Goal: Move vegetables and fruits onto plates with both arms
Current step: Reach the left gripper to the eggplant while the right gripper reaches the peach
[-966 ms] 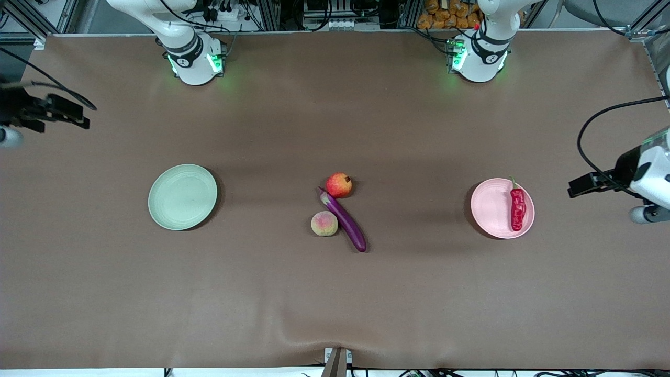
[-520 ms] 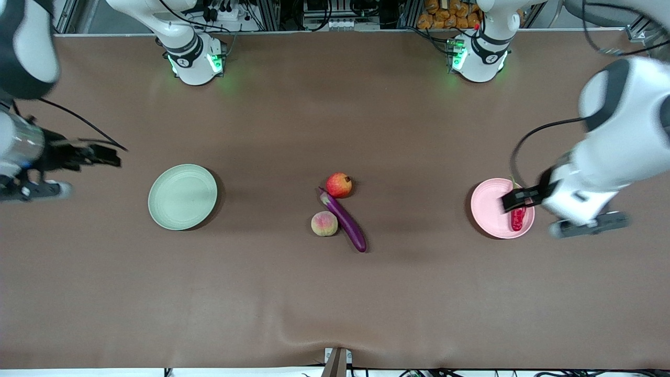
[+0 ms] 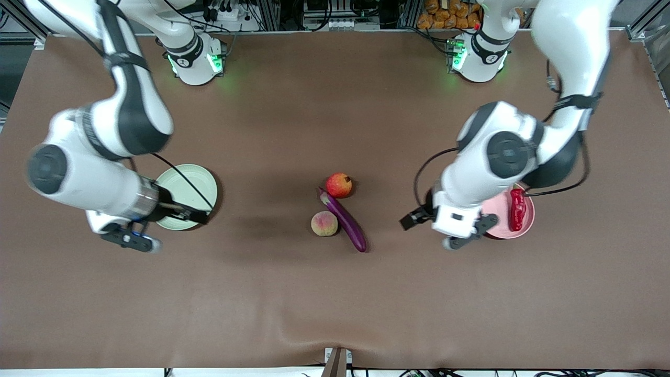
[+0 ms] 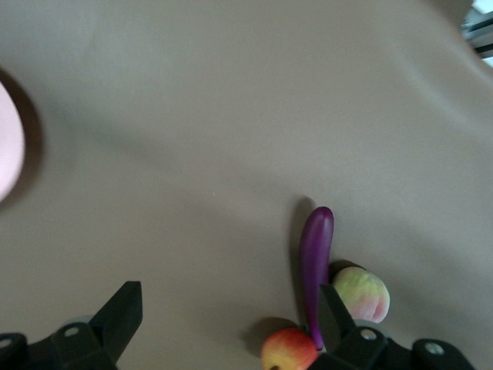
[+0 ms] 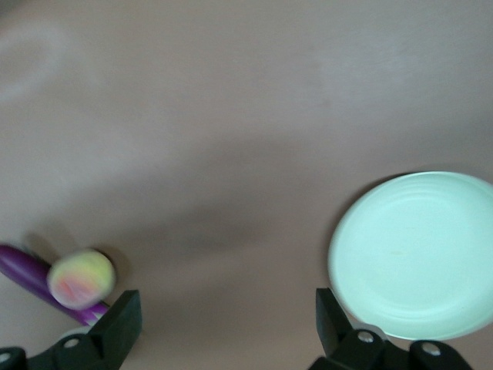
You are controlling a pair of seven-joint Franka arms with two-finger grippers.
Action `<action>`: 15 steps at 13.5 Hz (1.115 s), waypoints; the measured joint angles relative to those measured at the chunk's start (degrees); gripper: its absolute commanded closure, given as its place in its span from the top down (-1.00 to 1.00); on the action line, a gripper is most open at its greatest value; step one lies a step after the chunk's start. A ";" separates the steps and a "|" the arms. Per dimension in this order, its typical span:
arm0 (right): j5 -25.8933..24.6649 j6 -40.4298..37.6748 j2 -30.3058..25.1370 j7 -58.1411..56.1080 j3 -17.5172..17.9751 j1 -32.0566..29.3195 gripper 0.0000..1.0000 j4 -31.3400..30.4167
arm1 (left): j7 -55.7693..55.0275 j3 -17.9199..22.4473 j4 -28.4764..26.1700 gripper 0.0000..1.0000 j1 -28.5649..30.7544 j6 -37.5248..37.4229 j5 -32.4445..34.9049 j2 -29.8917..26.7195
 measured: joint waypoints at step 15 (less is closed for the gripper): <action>2.40 22.93 15.40 24.59 -0.21 12.13 1.00 3.16 | -17.69 9.84 0.03 0.86 -16.74 26.72 3.55 18.22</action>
